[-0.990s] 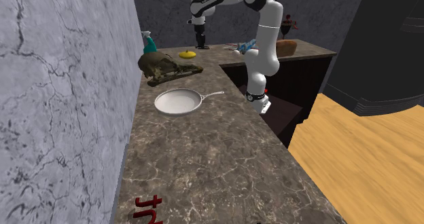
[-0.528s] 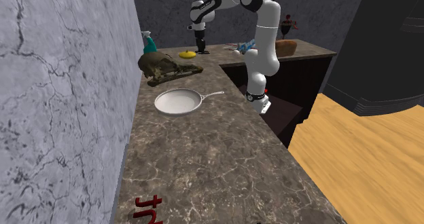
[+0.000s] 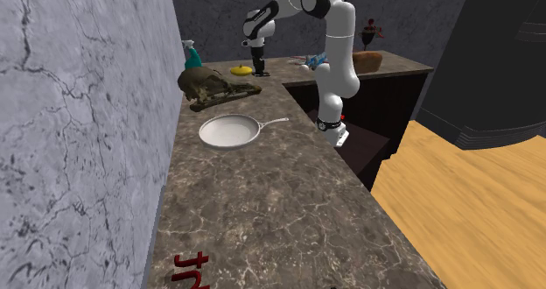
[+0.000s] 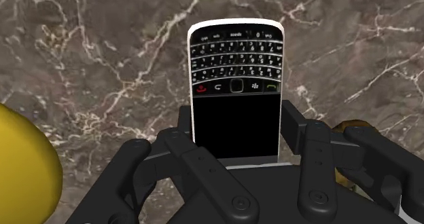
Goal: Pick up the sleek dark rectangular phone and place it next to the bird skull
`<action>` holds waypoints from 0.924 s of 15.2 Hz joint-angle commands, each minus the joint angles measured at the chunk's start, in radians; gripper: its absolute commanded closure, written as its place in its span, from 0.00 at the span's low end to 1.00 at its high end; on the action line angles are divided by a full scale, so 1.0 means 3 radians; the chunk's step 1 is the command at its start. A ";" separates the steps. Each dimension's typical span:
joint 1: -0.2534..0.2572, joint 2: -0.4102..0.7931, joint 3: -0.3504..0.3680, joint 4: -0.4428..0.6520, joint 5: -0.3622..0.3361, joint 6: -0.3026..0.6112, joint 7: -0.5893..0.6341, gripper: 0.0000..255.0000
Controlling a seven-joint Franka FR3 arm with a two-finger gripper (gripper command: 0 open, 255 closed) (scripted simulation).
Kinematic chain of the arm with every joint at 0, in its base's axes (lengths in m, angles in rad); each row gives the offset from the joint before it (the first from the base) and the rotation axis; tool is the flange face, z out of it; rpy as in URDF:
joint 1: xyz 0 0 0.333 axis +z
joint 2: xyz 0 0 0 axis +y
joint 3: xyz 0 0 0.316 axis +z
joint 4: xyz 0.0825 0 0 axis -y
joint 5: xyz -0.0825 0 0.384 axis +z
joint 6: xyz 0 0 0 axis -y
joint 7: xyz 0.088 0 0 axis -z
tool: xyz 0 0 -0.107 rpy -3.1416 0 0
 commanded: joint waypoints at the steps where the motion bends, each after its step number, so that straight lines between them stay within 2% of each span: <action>1: -0.0033 0.0084 0.0017 -0.0051 0.0096 0.0080 -0.0071 1.00; 8: -0.0231 0.0430 0.0186 -0.0178 0.0491 0.0334 -0.0352 1.00; 14: -0.0252 0.0458 0.0207 -0.0187 0.0523 0.0355 -0.0374 1.00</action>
